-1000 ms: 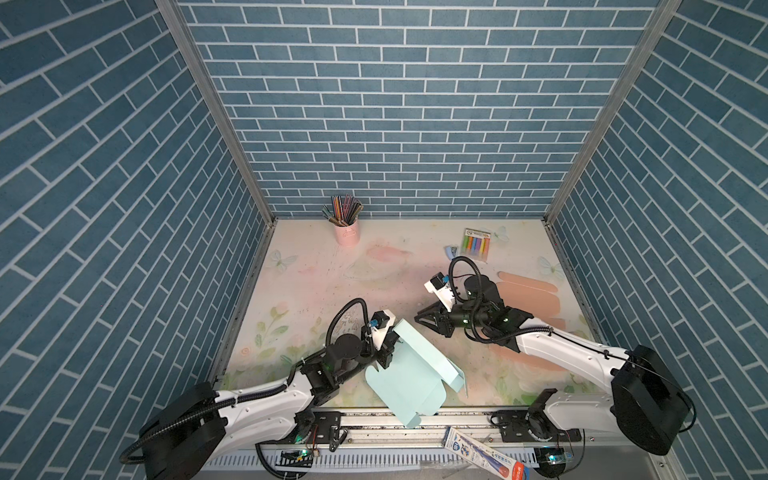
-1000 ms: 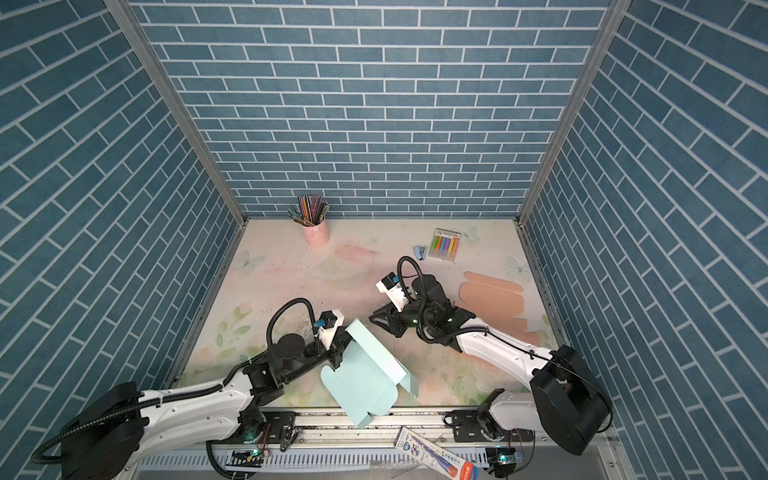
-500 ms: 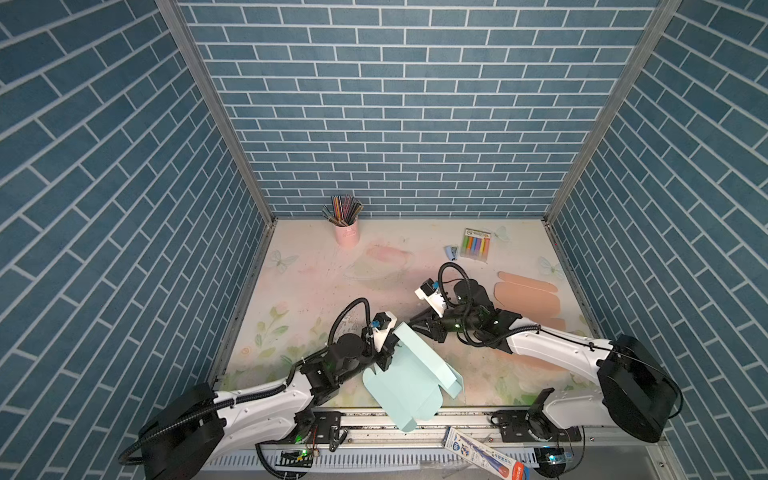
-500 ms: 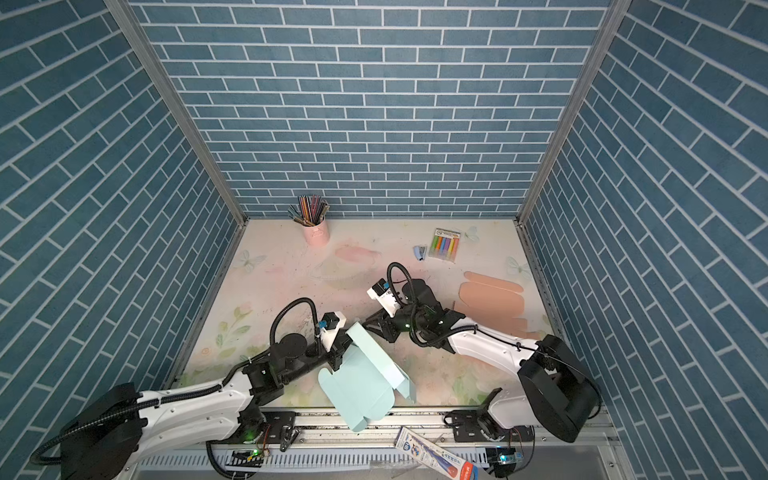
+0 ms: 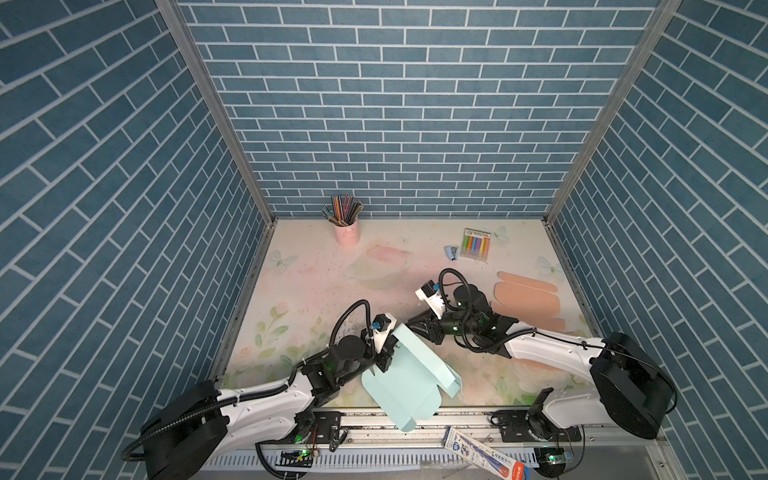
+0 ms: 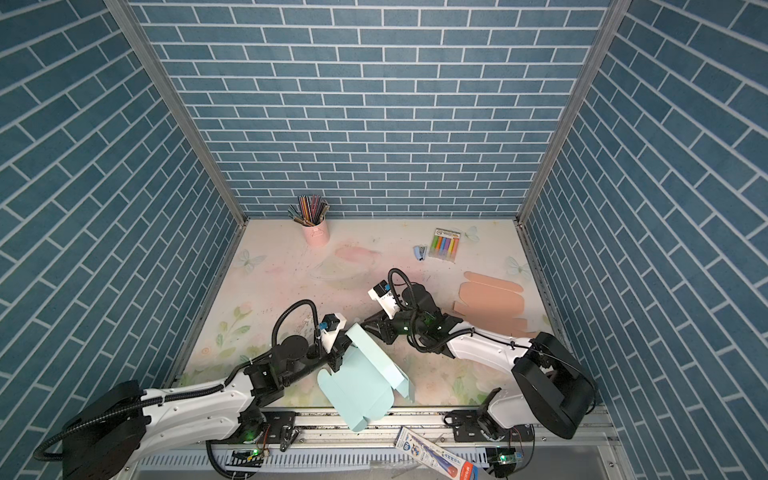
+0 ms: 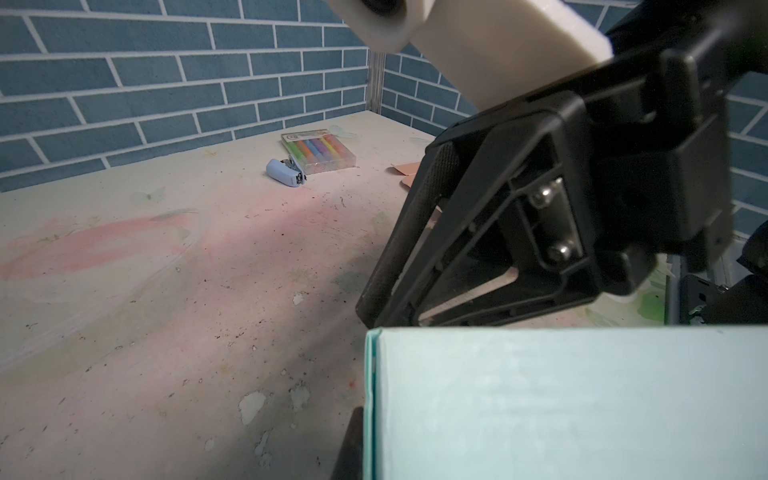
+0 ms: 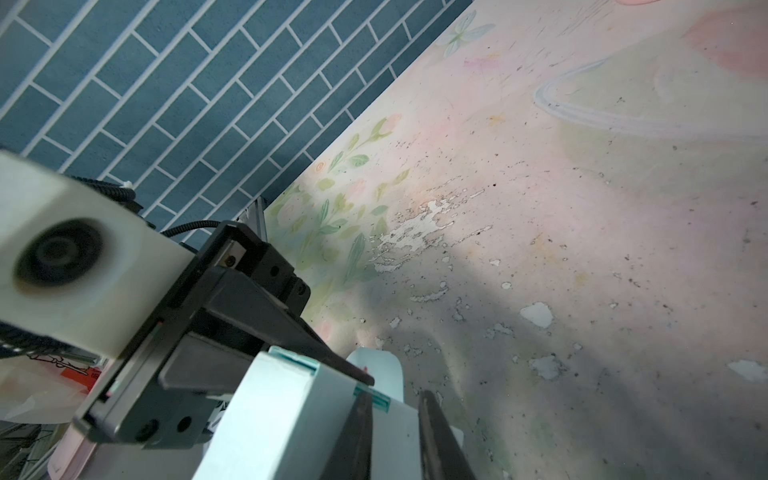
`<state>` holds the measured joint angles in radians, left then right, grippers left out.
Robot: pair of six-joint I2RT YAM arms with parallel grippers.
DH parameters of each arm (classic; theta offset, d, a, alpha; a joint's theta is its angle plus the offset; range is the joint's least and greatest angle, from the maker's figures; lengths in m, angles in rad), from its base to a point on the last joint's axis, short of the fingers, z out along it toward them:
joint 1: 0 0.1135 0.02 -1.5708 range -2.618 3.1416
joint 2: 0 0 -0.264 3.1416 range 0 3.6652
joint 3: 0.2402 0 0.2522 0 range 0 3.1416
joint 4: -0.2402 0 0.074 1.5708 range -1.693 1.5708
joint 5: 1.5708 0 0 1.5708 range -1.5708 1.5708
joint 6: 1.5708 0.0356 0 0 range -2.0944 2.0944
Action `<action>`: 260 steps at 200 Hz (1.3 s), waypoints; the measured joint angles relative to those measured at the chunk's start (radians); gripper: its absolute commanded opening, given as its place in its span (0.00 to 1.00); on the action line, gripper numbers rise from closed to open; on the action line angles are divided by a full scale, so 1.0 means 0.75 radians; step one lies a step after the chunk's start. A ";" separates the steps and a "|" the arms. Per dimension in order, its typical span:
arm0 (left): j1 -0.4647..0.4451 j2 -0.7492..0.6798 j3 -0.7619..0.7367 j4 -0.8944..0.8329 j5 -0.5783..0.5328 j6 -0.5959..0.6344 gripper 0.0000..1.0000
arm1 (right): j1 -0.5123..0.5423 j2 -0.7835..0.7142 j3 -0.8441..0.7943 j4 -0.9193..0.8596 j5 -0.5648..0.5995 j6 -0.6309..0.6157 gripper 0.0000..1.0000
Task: Fold the paper box
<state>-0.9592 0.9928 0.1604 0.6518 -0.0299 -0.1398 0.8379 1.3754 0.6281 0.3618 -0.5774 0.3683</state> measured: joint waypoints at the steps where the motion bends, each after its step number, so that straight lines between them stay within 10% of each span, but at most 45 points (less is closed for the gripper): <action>1: 0.000 0.000 -0.001 0.001 -0.001 0.000 0.00 | 0.000 -0.001 -0.001 0.001 -0.001 0.002 0.23; 260: -0.001 0.411 -0.090 0.386 -0.240 0.037 0.10 | -0.013 0.310 -0.018 0.193 0.002 0.097 0.20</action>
<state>-0.9600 1.3014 0.0933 0.9409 -0.2096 -0.1123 0.8280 1.6077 0.6144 0.5064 -0.5762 0.4412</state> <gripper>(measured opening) 0.093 0.200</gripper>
